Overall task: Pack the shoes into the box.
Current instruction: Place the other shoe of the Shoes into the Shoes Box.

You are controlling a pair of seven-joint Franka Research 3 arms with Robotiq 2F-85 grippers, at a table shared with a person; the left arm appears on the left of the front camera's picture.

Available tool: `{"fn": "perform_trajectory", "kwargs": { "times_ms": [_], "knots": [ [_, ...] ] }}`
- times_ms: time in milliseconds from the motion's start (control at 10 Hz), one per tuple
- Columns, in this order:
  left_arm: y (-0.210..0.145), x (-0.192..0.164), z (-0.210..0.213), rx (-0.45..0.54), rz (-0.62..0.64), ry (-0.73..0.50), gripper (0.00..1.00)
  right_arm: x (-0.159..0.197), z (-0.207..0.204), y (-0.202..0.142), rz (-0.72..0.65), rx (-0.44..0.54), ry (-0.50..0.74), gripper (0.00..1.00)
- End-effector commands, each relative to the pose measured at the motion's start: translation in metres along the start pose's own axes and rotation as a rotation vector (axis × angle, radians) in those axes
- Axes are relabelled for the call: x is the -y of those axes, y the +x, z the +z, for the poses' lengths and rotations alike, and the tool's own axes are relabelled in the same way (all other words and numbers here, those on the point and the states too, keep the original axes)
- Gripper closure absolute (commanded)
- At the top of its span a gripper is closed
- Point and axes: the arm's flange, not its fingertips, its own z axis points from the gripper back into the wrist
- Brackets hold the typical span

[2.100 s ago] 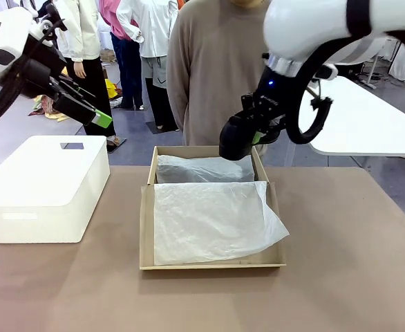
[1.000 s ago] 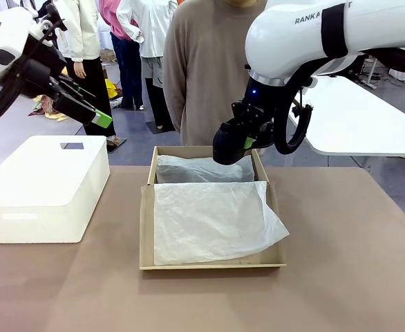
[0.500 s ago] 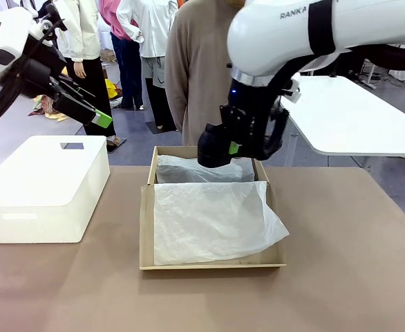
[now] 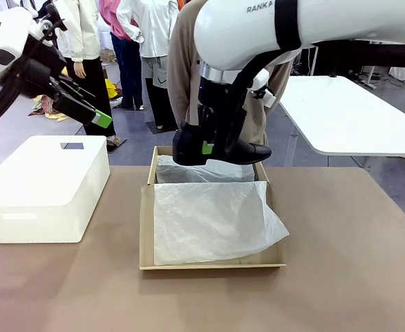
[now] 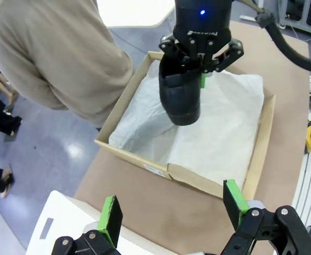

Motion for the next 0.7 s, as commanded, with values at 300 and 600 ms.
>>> {"fn": "perform_trajectory", "kwargs": {
  "times_ms": [300, 600],
  "knots": [
    [-0.001, 0.0, 0.001, 0.007, 0.001, -0.008, 0.0, -0.028, -0.003, -0.041, -0.14, 0.048, 0.029, 1.0],
    [-0.001, 0.0, 0.001, 0.007, 0.001, -0.008, 0.0, -0.021, -0.011, -0.031, -0.119, 0.024, 0.019, 1.0]
  ]
}}
